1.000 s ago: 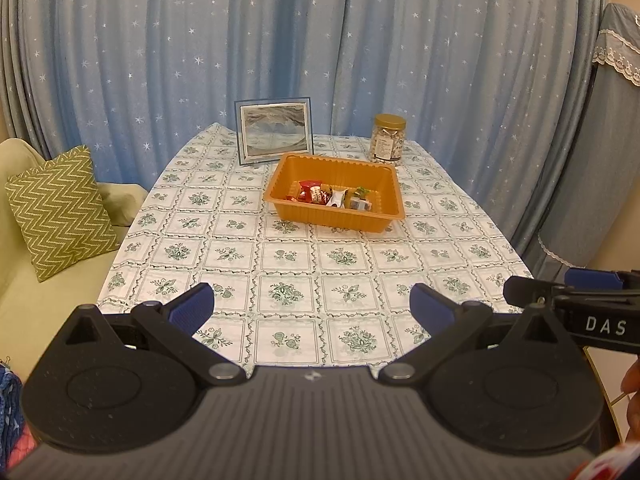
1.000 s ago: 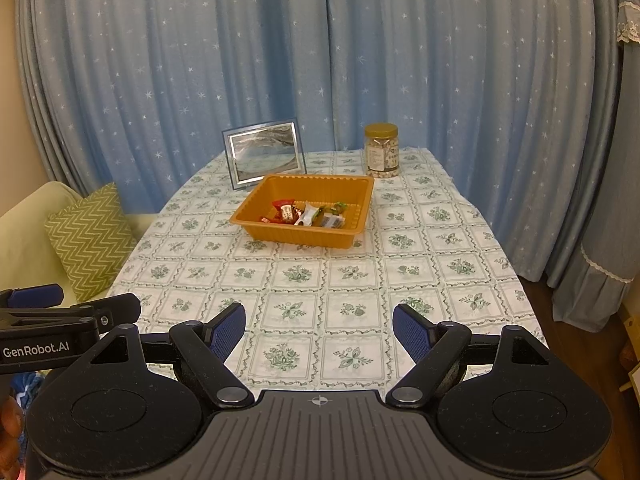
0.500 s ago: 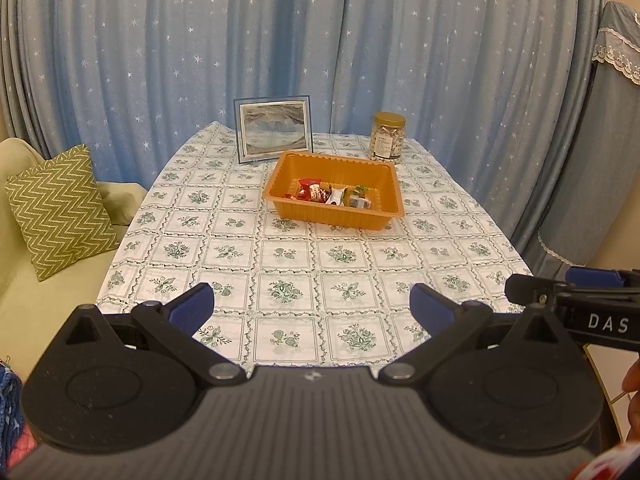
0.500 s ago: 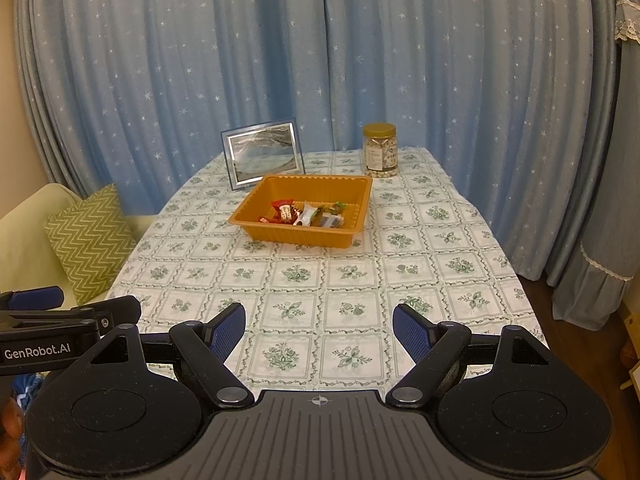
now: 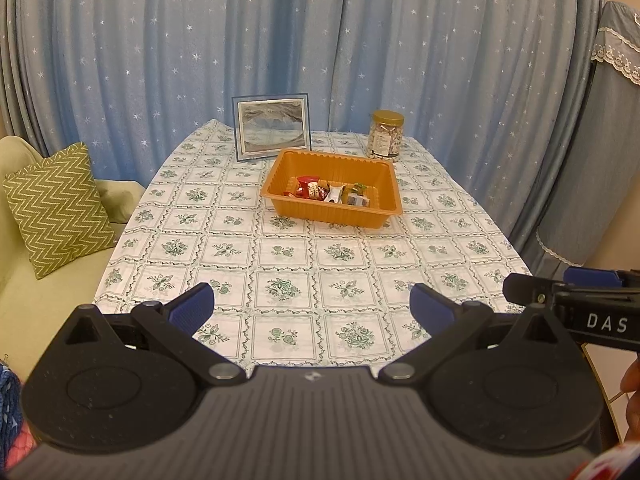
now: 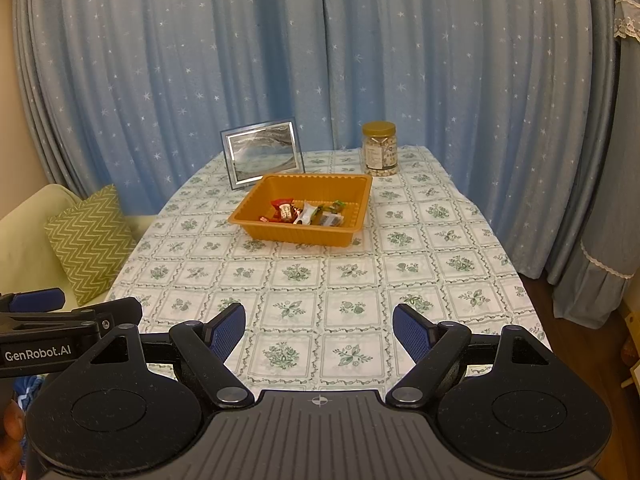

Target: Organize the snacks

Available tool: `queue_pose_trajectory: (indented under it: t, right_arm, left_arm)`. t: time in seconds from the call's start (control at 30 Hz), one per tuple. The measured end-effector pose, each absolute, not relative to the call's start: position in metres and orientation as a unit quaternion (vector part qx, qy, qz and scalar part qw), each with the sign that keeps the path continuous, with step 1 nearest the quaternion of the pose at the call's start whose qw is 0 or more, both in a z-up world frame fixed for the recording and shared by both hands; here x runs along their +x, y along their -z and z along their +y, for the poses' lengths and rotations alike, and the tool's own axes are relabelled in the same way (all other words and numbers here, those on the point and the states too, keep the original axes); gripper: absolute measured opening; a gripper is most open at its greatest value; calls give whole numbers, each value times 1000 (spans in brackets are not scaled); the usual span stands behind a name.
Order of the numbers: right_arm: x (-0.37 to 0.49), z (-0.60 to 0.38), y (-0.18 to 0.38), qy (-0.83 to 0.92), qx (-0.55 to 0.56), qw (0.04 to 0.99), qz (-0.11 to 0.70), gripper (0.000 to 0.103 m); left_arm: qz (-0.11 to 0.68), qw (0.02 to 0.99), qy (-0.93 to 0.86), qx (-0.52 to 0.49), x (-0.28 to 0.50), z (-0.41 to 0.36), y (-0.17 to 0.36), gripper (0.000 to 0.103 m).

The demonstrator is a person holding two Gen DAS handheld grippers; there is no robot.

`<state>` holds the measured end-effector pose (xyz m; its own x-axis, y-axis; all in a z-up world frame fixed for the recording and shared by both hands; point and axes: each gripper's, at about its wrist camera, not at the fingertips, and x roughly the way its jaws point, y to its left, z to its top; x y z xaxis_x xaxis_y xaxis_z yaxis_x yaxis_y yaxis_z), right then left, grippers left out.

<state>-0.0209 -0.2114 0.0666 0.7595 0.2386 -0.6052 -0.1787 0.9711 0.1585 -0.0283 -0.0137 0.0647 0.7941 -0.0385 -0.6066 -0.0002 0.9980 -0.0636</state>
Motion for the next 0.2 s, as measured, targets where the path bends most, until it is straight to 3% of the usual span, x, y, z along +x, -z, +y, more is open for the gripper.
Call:
queue_pose_trajectory:
  t: [0.2]
  right_arm:
    - [-20, -211, -66, -110, 47, 937, 328, 81]
  left_arm:
    - [312, 949, 11, -31, -30, -13, -64, 103]
